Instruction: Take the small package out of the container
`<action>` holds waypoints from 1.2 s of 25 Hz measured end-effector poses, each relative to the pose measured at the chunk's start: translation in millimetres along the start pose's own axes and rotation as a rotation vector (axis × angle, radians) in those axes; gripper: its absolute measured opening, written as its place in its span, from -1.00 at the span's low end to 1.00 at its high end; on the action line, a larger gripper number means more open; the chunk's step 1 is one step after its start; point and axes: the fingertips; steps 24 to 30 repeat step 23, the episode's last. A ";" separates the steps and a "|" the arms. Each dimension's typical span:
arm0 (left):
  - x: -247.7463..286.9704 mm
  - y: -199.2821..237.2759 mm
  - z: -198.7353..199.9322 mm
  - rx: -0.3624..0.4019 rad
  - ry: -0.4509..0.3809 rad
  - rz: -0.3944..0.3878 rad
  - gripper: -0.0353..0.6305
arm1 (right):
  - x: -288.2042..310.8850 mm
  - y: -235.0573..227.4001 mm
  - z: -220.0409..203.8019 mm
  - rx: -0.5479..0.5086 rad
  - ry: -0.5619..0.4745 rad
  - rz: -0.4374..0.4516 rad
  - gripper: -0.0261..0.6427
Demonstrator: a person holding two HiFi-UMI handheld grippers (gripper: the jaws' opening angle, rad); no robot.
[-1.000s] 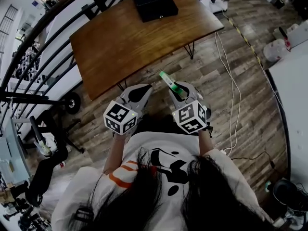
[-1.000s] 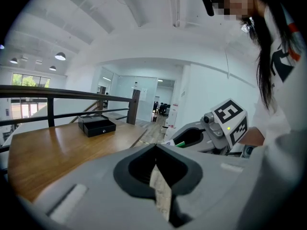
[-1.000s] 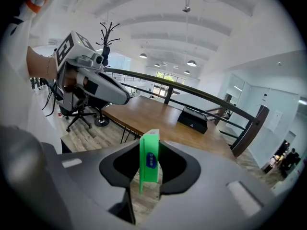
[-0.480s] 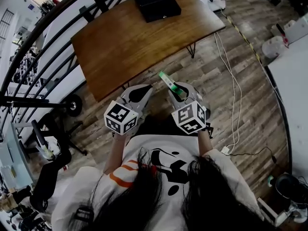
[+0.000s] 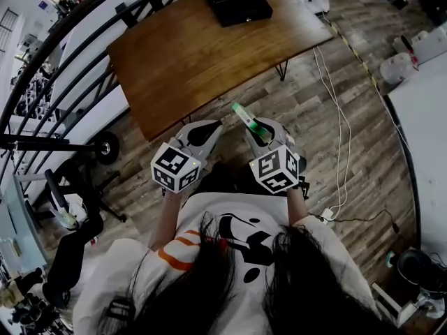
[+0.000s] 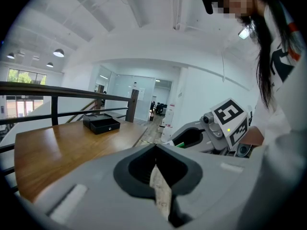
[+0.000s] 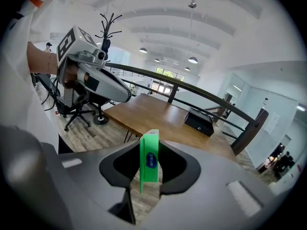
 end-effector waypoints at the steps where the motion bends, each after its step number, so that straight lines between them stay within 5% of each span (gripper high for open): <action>1: -2.7 1.3 -0.2 0.000 -0.001 -0.001 -0.89 | 0.9 2.2 1.0 -0.001 0.002 -0.001 -0.56; 30: -24.7 13.9 0.0 0.012 -0.003 -0.049 -0.89 | 17.0 25.2 15.9 -0.018 0.021 -0.020 -0.56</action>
Point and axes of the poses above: the fingertips, and each gripper's own axes: x forward along the fingers, y to its left, z out of its top, and after that the axes turned 11 degrees about -y, right-handed
